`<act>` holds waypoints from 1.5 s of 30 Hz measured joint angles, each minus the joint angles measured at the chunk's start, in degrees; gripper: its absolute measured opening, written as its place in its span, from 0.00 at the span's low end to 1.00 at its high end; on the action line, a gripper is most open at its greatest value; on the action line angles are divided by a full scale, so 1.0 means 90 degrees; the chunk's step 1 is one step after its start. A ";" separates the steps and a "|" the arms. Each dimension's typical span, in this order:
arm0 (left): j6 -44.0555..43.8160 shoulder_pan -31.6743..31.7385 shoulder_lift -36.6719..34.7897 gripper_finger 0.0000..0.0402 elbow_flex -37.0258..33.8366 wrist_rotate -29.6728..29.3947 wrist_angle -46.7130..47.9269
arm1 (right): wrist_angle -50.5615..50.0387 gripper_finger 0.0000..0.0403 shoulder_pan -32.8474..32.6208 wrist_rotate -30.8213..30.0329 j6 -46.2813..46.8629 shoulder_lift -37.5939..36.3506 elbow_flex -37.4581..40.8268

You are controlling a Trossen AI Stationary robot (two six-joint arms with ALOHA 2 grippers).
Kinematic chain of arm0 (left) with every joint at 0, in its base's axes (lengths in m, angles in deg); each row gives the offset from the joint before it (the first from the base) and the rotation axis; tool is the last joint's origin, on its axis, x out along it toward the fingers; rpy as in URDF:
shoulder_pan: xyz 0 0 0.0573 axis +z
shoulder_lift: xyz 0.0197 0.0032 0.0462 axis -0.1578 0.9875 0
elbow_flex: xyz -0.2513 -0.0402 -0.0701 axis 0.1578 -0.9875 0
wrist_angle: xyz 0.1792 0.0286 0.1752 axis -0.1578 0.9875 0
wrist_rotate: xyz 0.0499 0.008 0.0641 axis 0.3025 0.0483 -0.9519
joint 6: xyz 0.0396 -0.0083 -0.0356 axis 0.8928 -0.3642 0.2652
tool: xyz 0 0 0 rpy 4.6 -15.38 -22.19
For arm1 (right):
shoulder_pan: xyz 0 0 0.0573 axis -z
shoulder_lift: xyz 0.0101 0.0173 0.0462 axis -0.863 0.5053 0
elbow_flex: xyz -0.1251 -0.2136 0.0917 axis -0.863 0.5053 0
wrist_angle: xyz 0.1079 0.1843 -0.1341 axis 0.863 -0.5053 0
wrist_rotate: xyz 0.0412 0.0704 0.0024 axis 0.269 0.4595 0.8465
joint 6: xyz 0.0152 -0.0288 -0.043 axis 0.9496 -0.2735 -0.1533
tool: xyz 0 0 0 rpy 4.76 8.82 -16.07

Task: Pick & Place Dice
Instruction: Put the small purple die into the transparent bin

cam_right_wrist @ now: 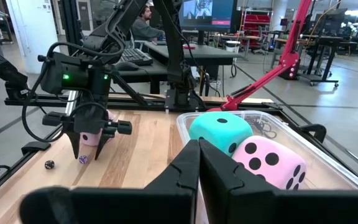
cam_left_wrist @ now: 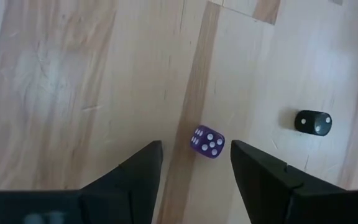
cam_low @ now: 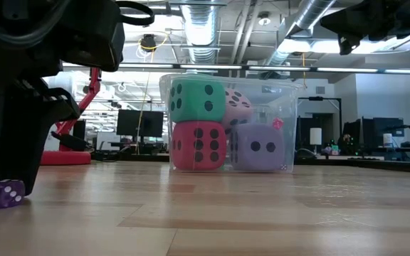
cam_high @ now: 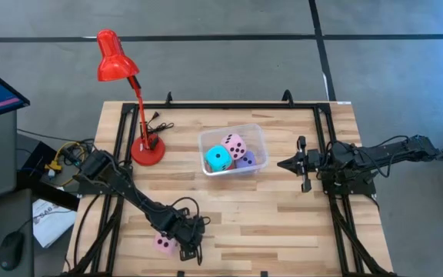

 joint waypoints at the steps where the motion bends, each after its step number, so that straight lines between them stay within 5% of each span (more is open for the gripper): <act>1: 0.0000 0.0000 0.0000 0.46 -0.0001 -0.0003 -0.0007 | 0.0001 0.01 -0.0001 0.0000 0.0000 0.0001 0.0000; 21: 0.0271 -0.0112 0.0021 0.46 -0.0003 -0.0384 -0.0100 | -0.0002 0.01 0.0000 0.0000 0.0000 0.0001 0.0000; 32: 0.0276 -0.0019 0.0029 0.36 -0.0001 -0.0765 0.0249 | -0.0002 0.01 0.0000 0.0000 0.0001 0.0001 0.0000; 45: 0.1372 0.0511 0.0024 0.35 -0.0001 -0.0881 0.0293 | -0.0002 0.01 0.0001 0.0000 0.0000 0.0001 0.0000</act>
